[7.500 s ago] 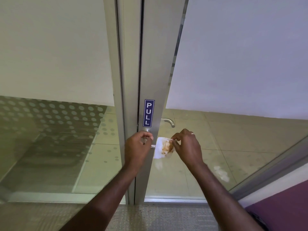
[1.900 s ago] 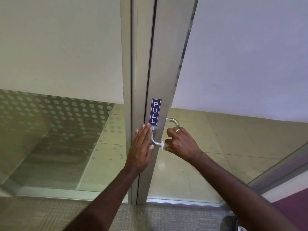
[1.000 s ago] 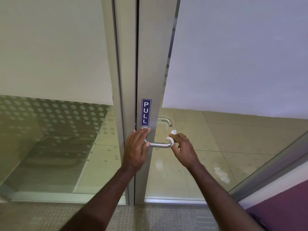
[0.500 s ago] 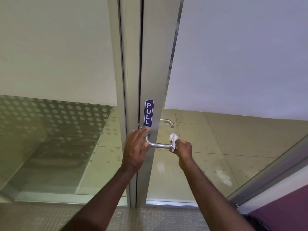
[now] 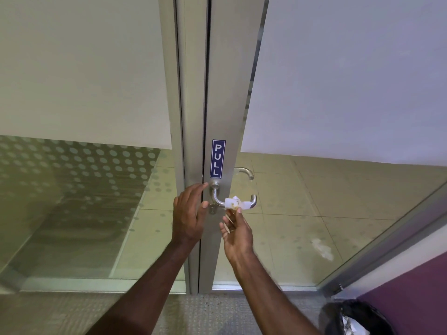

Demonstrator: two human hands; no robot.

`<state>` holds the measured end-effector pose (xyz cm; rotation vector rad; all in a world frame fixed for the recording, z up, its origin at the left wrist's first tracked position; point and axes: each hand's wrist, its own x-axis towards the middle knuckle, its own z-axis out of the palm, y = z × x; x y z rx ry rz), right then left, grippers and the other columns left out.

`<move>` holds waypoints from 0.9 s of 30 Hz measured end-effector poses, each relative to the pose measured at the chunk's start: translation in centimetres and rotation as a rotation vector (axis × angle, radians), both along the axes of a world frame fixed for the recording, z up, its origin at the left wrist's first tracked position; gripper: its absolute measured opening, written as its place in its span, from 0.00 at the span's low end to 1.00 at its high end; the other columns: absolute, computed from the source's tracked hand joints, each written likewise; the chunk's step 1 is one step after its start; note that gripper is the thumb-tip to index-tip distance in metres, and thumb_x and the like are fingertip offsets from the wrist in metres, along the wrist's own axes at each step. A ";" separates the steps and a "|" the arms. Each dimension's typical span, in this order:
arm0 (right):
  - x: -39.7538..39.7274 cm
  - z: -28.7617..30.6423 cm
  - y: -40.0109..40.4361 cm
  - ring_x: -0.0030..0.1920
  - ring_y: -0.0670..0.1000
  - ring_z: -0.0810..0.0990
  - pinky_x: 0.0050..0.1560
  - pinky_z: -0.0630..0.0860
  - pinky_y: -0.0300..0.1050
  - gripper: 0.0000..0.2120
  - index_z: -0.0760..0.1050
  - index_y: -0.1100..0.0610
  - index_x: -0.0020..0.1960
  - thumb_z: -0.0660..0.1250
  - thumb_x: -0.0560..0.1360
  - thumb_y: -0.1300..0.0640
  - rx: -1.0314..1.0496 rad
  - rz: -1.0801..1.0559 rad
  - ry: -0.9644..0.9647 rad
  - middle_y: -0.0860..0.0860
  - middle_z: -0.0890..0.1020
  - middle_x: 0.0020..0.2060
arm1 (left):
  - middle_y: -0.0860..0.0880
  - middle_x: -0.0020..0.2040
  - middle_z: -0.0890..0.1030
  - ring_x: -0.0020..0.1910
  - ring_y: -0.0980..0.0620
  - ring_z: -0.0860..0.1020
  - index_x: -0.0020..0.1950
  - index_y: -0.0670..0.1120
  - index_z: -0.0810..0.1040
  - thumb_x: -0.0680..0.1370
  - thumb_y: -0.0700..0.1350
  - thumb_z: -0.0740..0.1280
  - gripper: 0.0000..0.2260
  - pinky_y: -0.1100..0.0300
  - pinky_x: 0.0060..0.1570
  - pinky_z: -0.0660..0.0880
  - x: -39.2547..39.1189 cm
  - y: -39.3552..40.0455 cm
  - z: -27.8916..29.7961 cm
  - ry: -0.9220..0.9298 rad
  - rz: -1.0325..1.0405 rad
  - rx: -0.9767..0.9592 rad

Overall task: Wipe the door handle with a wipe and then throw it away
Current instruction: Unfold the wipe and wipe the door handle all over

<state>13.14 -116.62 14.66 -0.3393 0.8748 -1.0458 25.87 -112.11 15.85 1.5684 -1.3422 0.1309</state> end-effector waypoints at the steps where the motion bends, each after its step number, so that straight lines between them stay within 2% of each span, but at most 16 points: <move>1: 0.6 0.1 0.3 0.49 0.51 0.80 0.47 0.76 0.46 0.12 0.80 0.57 0.61 0.62 0.83 0.53 -0.007 0.016 -0.012 0.51 0.84 0.50 | 0.51 0.69 0.76 0.63 0.49 0.77 0.73 0.50 0.73 0.85 0.54 0.53 0.20 0.58 0.58 0.65 0.1 0.1 0.2 -0.011 -0.007 0.005; 3: 1.8 0.1 0.8 0.49 0.51 0.79 0.48 0.76 0.47 0.11 0.80 0.56 0.60 0.61 0.84 0.56 -0.022 0.048 -0.018 0.51 0.84 0.51 | 0.51 0.69 0.76 0.64 0.49 0.77 0.73 0.50 0.72 0.85 0.55 0.51 0.21 0.59 0.59 0.65 0.5 0.4 0.5 -0.027 -0.017 0.014; 6: 3.4 0.3 1.1 0.47 0.51 0.79 0.48 0.75 0.47 0.12 0.79 0.57 0.60 0.58 0.84 0.59 -0.029 0.081 -0.036 0.53 0.83 0.51 | 0.49 0.69 0.77 0.65 0.48 0.77 0.73 0.49 0.73 0.85 0.55 0.52 0.21 0.55 0.59 0.68 1.3 1.0 0.8 -0.022 -0.011 0.028; 11: 6.0 2.2 1.4 0.43 0.51 0.80 0.42 0.76 0.44 0.14 0.77 0.62 0.64 0.56 0.85 0.61 -0.094 0.157 -0.172 0.56 0.84 0.50 | 0.49 0.67 0.78 0.62 0.48 0.78 0.72 0.48 0.74 0.84 0.53 0.52 0.20 0.56 0.57 0.67 2.5 1.8 1.1 -0.004 0.004 0.013; 14: 6.6 5.0 0.3 0.34 0.48 0.79 0.33 0.74 0.40 0.11 0.79 0.63 0.57 0.59 0.84 0.58 -0.134 0.087 -0.142 0.55 0.84 0.41 | 0.49 0.68 0.78 0.63 0.49 0.77 0.71 0.47 0.74 0.85 0.54 0.52 0.21 0.55 0.57 0.68 3.3 2.3 1.2 0.002 0.010 0.015; 16: 5.4 6.4 -0.8 0.28 0.47 0.76 0.27 0.69 0.39 0.10 0.81 0.62 0.48 0.65 0.82 0.57 -0.221 0.047 0.072 0.52 0.83 0.33 | 0.49 0.68 0.77 0.61 0.48 0.78 0.71 0.47 0.75 0.84 0.54 0.52 0.22 0.56 0.57 0.67 3.8 2.5 1.1 0.018 0.019 0.015; 17: 4.5 6.8 -1.3 0.28 0.47 0.75 0.28 0.69 0.39 0.10 0.82 0.61 0.44 0.67 0.80 0.56 -0.318 0.033 0.261 0.51 0.82 0.32 | 0.49 0.68 0.78 0.60 0.48 0.78 0.71 0.46 0.75 0.84 0.54 0.52 0.22 0.56 0.57 0.66 4.0 2.6 1.1 0.024 0.023 0.012; 19: 2.8 7.0 -2.1 0.35 0.48 0.78 0.35 0.72 0.42 0.10 0.85 0.60 0.43 0.71 0.77 0.55 -0.597 0.006 0.811 0.50 0.83 0.34 | 0.48 0.67 0.78 0.59 0.47 0.79 0.70 0.46 0.76 0.84 0.54 0.52 0.22 0.57 0.58 0.65 4.3 2.6 1.0 0.032 0.034 0.005; 21: 1.5 7.0 -2.2 0.45 0.51 0.80 0.40 0.73 0.44 0.07 0.86 0.55 0.48 0.74 0.75 0.52 -0.799 -0.049 1.313 0.50 0.86 0.42 | 0.48 0.67 0.78 0.59 0.47 0.79 0.69 0.46 0.76 0.84 0.54 0.52 0.22 0.58 0.58 0.65 4.3 2.5 0.9 0.044 0.037 0.005; 22: 1.3 7.1 -2.2 0.46 0.54 0.79 0.40 0.74 0.45 0.06 0.86 0.54 0.48 0.76 0.73 0.53 -0.879 -0.063 1.464 0.51 0.86 0.42 | 0.48 0.66 0.78 0.59 0.47 0.79 0.69 0.46 0.76 0.84 0.54 0.52 0.21 0.58 0.58 0.65 4.2 2.4 0.9 0.049 0.037 0.004; 24: 1.7 6.9 -2.3 0.42 0.56 0.79 0.39 0.73 0.47 0.03 0.86 0.53 0.45 0.76 0.72 0.57 -1.033 -0.012 1.720 0.53 0.86 0.38 | 0.48 0.66 0.79 0.59 0.48 0.79 0.69 0.47 0.76 0.85 0.54 0.52 0.21 0.56 0.58 0.67 3.9 2.2 0.8 0.053 0.038 0.003; 26: 2.6 6.9 -2.4 0.39 0.56 0.79 0.40 0.69 0.47 0.04 0.84 0.53 0.43 0.72 0.71 0.60 -1.104 0.122 1.966 0.53 0.85 0.34 | 0.49 0.66 0.79 0.59 0.48 0.79 0.69 0.47 0.76 0.85 0.55 0.51 0.22 0.53 0.58 0.69 3.5 1.9 0.7 0.061 0.032 0.002; 27: 3.1 6.8 -2.3 0.39 0.55 0.79 0.41 0.67 0.48 0.05 0.83 0.52 0.43 0.71 0.71 0.61 -1.107 0.175 2.030 0.52 0.85 0.34 | 0.50 0.66 0.78 0.59 0.48 0.79 0.69 0.47 0.76 0.85 0.55 0.51 0.22 0.53 0.58 0.69 3.2 1.7 0.7 0.064 0.026 0.002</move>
